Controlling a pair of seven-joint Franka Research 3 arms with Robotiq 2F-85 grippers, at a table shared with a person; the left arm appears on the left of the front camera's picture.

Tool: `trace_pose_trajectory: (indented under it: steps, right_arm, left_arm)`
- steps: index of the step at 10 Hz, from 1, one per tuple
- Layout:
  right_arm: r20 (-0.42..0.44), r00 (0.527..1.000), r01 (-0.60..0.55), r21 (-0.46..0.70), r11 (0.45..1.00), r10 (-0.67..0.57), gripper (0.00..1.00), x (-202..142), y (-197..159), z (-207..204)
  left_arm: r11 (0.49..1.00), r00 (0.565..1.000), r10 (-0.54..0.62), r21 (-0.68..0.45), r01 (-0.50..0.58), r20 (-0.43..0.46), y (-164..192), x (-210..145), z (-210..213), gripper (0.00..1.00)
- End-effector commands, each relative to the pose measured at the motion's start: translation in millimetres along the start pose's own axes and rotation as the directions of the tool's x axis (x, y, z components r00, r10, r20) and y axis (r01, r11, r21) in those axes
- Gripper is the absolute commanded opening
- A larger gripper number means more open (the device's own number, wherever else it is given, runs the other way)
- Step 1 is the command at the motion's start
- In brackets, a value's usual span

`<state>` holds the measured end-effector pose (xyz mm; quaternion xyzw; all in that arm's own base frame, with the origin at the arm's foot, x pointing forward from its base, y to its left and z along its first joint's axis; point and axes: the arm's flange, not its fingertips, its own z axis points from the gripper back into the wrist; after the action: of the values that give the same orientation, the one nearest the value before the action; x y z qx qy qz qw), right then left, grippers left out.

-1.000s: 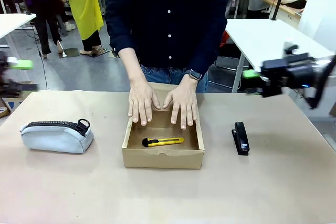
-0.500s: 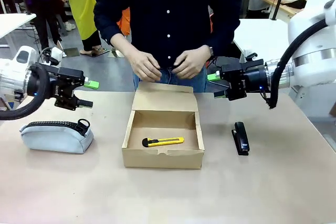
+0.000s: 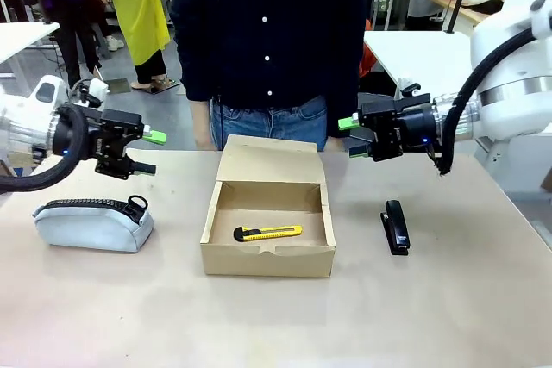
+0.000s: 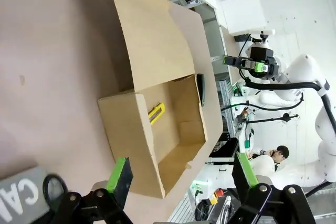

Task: Pack the item into the box.
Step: Close the Mailer Box.

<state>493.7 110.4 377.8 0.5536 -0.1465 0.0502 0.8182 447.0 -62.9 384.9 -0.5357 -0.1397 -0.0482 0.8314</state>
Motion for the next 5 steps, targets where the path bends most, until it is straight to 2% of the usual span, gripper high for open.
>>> trace_pose_trajectory:
  steps: [1,2,3,5]
  right_arm:
    - [0.04,0.998,0.053,-0.04,0.998,-0.051,1.0,30.1,-18.4,-27.0]
    - [0.075,0.993,0.097,-0.077,0.992,-0.091,1.0,37.5,-35.2,-34.6]
    - [0.024,0.995,0.097,-0.078,0.992,-0.095,1.0,41.7,-50.2,-42.3]
    - [-0.014,0.992,0.127,-0.068,0.99,-0.128,1.0,50.2,-71.7,-56.5]
  left_arm:
    - [1.0,1.0,-0.02,-0.004,0.02,0.019,9.4,41.5,-46.9,1.0]
    - [0.999,0.998,-0.027,-0.02,0.028,0.051,19.2,63.8,-64.8,1.0]
    - [0.999,0.998,-0.029,-0.041,0.031,0.051,29.9,74.9,-81.6,1.0]
    - [0.999,0.999,0.043,0.025,-0.043,0.009,56.0,95.5,-110.1,1.0]
